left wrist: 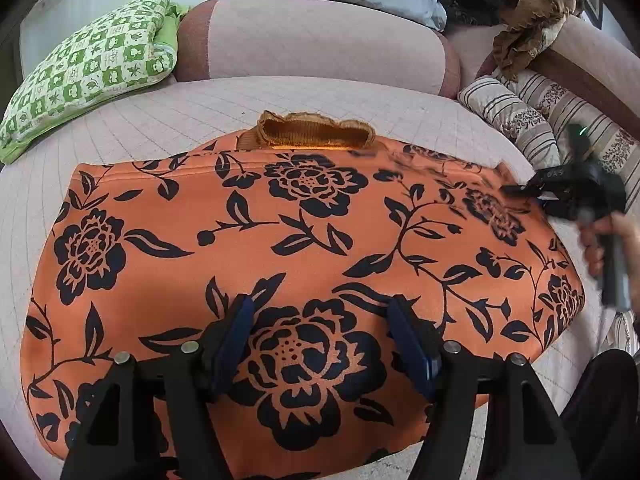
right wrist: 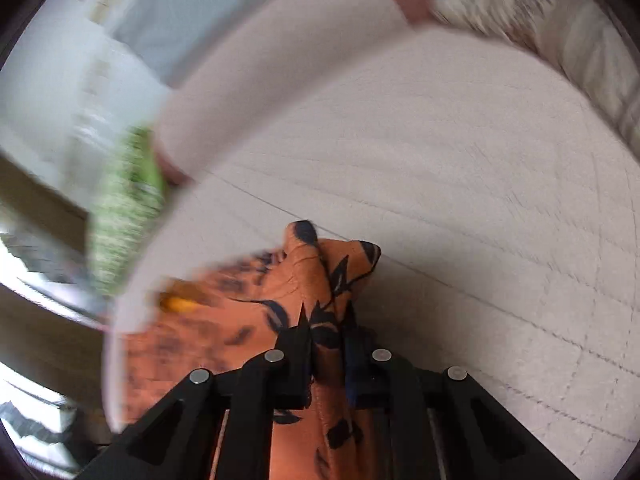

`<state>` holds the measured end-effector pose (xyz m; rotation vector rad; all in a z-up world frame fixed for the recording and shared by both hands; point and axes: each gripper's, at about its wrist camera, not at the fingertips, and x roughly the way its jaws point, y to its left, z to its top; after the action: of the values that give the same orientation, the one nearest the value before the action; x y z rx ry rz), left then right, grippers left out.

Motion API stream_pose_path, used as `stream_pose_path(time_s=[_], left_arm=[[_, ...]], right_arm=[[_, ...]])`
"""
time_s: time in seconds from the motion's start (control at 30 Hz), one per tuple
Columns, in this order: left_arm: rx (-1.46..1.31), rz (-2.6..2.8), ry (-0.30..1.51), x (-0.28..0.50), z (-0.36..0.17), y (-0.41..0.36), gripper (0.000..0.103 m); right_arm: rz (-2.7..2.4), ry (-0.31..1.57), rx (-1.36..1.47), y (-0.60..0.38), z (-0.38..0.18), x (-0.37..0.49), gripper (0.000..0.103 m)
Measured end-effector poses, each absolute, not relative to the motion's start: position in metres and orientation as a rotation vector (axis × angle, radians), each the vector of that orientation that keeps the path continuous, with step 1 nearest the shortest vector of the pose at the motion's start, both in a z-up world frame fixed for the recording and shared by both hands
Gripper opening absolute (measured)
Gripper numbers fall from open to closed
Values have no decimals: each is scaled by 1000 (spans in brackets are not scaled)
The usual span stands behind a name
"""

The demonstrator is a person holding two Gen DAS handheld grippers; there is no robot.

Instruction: Fold small clothes

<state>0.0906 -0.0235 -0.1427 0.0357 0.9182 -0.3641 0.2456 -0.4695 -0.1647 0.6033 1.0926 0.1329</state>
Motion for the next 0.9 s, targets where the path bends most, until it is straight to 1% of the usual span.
stream_pose_path(time_s=[0.03, 0.07, 0.1, 0.13, 0.17, 0.27, 0.3, 0.37, 0.4, 0.43, 0.5, 0.53, 0.57, 0.6, 0.63, 0.67, 0.7, 0.8, 0.9], left_arm=[[37, -369, 929, 91, -140, -23, 70], [29, -373, 931, 91, -138, -21, 70], [15, -377, 931, 91, -136, -19, 70], [1, -376, 930, 90, -133, -15, 70], [-20, -372, 927, 89, -129, -10, 70], [-67, -377, 901, 82, -122, -2, 70], [-68, -375, 898, 80, -122, 0, 70], [-76, -371, 909, 79, -125, 3, 70], [-84, -364, 918, 78, -126, 5, 70], [-100, -355, 927, 76, -127, 8, 70], [-111, -359, 932, 70, -122, 10, 70], [-103, -364, 921, 65, -118, 9, 70], [-94, -367, 902, 62, -114, 9, 70], [-80, -369, 882, 60, -110, 7, 70], [-70, -369, 875, 60, -107, 4, 70], [-69, -369, 870, 61, -105, 0, 70], [-78, -371, 869, 62, -104, -3, 70], [-88, -396, 872, 66, -103, -20, 70], [-49, -389, 870, 73, -107, -40, 70]], right_arm=[[132, 1094, 660, -473, -175, 246, 21], [144, 1053, 718, -476, -170, 243, 27], [151, 1029, 748, -477, -162, 236, 30], [156, 1005, 756, -476, -151, 229, 39], [150, 977, 736, -475, -139, 219, 45], [197, 908, 711, -461, -101, 176, 46], [245, 898, 735, -456, -96, 164, 50], [362, 904, 789, -439, -96, 142, 72], [384, 923, 815, -434, -103, 136, 75], [367, 992, 836, -428, -123, 131, 76], [263, 1136, 874, -430, -166, 125, 56], [226, 1095, 914, -437, -167, 115, 50], [225, 1064, 943, -441, -161, 109, 50], [227, 1007, 958, -445, -149, 99, 52], [201, 936, 962, -450, -135, 85, 67], [149, 892, 982, -455, -129, 70, 79], [108, 881, 1016, -458, -129, 59, 81], [78, 943, 1156, -448, -151, 33, 81], [62, 954, 1237, -442, -171, 31, 81]])
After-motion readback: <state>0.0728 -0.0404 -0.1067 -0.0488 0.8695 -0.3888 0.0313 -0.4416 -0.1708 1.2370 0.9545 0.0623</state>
